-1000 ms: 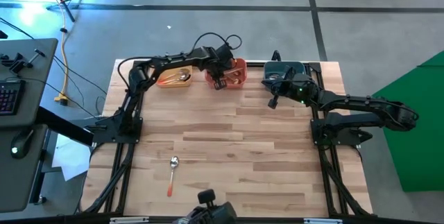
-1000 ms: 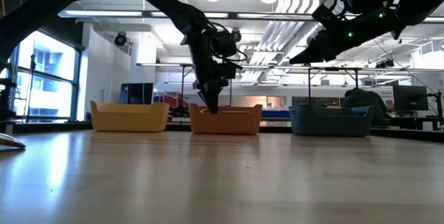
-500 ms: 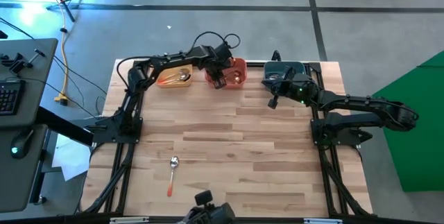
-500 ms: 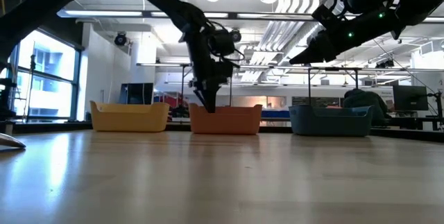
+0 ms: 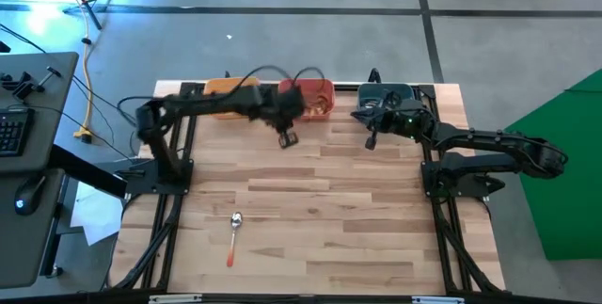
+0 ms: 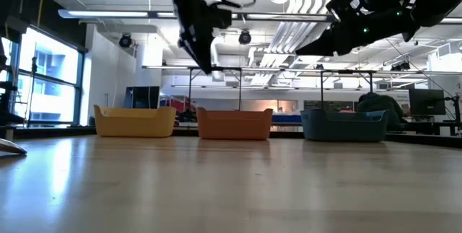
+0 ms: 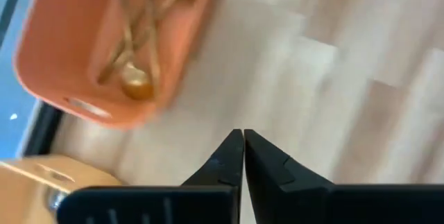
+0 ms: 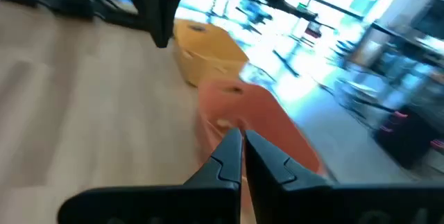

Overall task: Sort silverware by color (type)
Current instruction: Put the orange spoon into the yellow bin

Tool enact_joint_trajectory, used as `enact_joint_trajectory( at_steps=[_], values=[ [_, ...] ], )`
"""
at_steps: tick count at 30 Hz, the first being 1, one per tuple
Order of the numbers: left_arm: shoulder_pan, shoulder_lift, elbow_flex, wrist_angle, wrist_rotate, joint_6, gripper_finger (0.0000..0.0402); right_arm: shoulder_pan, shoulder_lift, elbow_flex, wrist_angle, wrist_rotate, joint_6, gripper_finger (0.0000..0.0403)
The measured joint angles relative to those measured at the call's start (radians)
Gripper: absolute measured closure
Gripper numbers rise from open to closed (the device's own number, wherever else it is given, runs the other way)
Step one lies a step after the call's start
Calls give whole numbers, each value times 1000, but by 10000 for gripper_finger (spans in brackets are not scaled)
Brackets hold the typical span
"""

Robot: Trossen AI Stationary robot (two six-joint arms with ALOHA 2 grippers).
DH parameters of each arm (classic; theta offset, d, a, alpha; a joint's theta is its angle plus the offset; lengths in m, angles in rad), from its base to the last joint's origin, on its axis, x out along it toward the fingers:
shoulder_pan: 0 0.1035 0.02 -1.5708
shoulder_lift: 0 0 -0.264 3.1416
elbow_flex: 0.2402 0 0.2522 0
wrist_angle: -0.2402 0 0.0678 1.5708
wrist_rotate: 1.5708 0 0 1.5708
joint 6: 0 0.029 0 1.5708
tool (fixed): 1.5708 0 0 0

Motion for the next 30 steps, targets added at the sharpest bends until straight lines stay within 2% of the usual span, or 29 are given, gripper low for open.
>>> enact_joint_trajectory(
  at_steps=[5,7,15,24,30],
  values=[
    [-137,-140,-191,73,-27,-204,397,-37,0,0,25,-254,60,401],
    [-190,-186,-258,82,-29,-302,400,-42,0,0,36,-303,74,401],
    [-448,-286,-424,-8,-41,-779,396,-42,0,0,50,-291,115,401],
    [-796,-278,-448,-65,-42,-1396,392,-38,0,0,46,-291,229,401],
    [-969,-246,-447,-87,8,-1754,346,8,0,0,-20,-289,284,401]
  ],
)
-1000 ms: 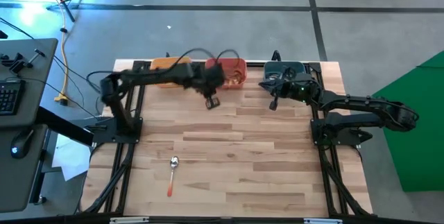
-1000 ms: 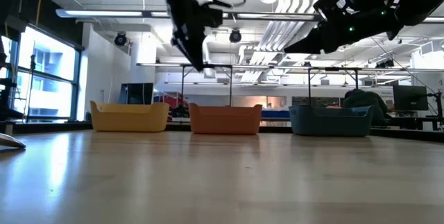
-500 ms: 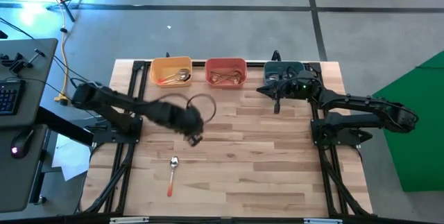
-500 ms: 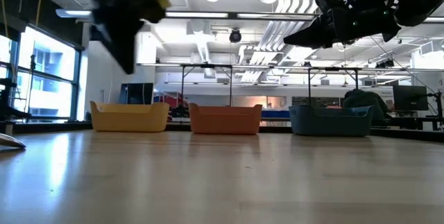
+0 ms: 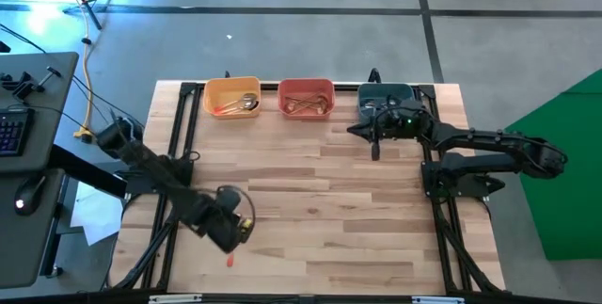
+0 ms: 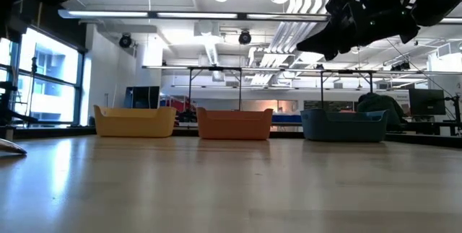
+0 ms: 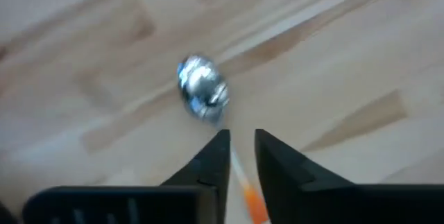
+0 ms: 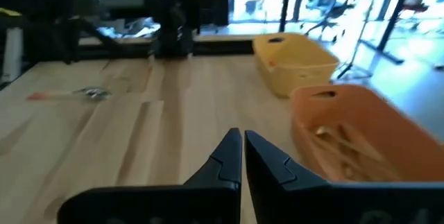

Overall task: Sort silverware by color (type)
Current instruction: Put the orange spoon into the yellow bin

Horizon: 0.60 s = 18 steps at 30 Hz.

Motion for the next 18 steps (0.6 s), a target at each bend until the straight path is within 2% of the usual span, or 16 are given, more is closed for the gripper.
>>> enact_joint_trajectory(
  at_steps=[5,10,14,18],
  values=[
    [-68,80,0,2,61,-148,281,72,0,0,-18,5,34,401],
    [-84,184,-1,83,47,-135,226,148,0,0,-19,28,31,401],
    [-82,245,-1,96,30,-105,210,202,0,0,-20,133,23,401],
    [-82,276,-1,91,0,-62,213,228,0,0,-20,158,2,401]
  ],
)
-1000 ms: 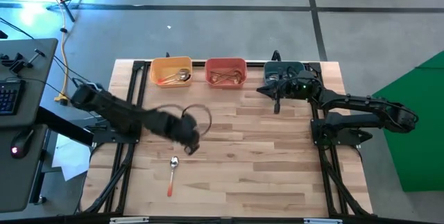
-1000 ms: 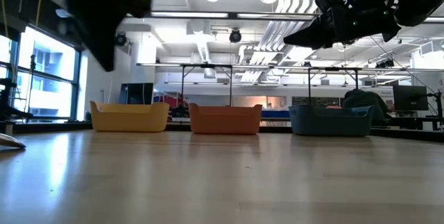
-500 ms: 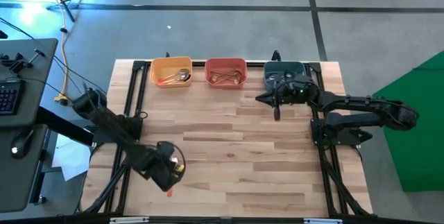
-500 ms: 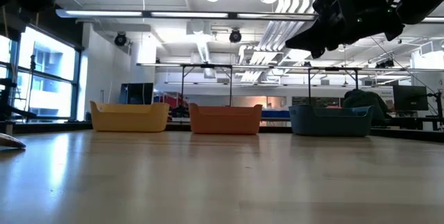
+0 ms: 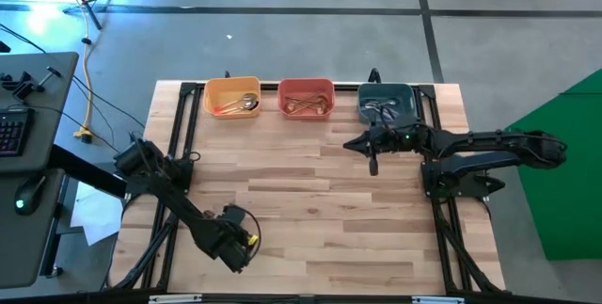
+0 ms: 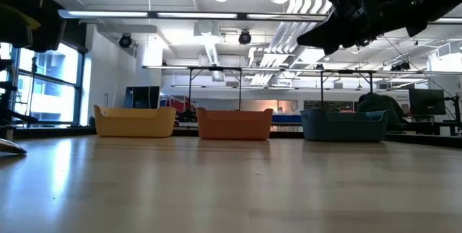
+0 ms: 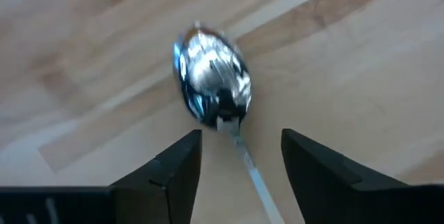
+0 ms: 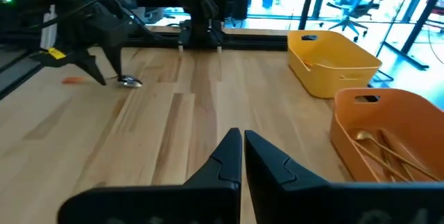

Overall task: Sort silverware by color (type)
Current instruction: Put the orange spoon into the yellow bin

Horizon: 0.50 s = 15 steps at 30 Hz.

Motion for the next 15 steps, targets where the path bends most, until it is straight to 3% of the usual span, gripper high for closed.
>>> enact_joint_trajectory(
  at_steps=[6,15],
  values=[
    [21,4,0,-30,-40,130,254,7,0,0,0,1,-5,401],
    [78,3,-48,3,-25,399,386,4,0,0,-2,3,-11,401]
  ],
)
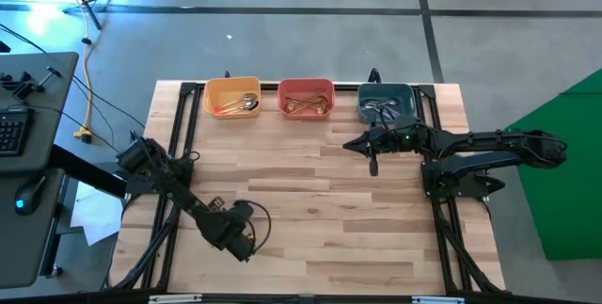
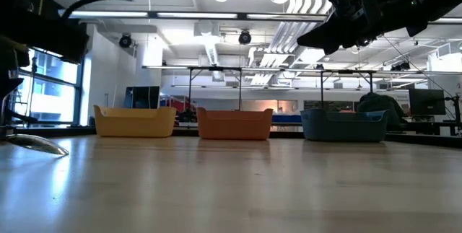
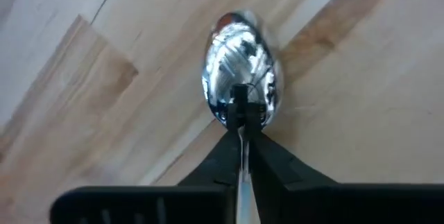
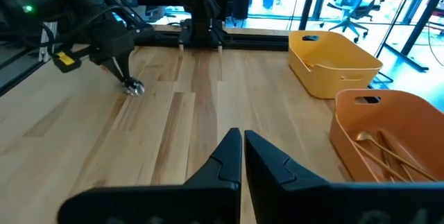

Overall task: Sort silverware by color (type)
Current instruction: Put the orange spoon into the yellow bin

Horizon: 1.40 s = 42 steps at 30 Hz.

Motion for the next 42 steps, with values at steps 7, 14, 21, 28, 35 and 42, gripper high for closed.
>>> enact_joint_trajectory(
  at_steps=[7,14,21,28,35,42],
  values=[
    [100,-77,-3,-49,-67,189,395,0,0,0,-5,15,-21,401],
    [325,-255,-4,-120,-169,392,397,0,0,0,-20,15,-40,401],
    [659,-434,-4,-111,-272,811,397,0,0,0,-27,16,-47,401],
    [1057,-454,-4,8,-216,1318,398,0,0,0,-27,16,-71,401],
    [1376,-395,-3,244,-59,1718,398,-1,0,0,-27,19,-125,401],
    [1557,-290,-3,273,36,1839,398,-1,0,-1,-1,76,-208,401]
  ],
)
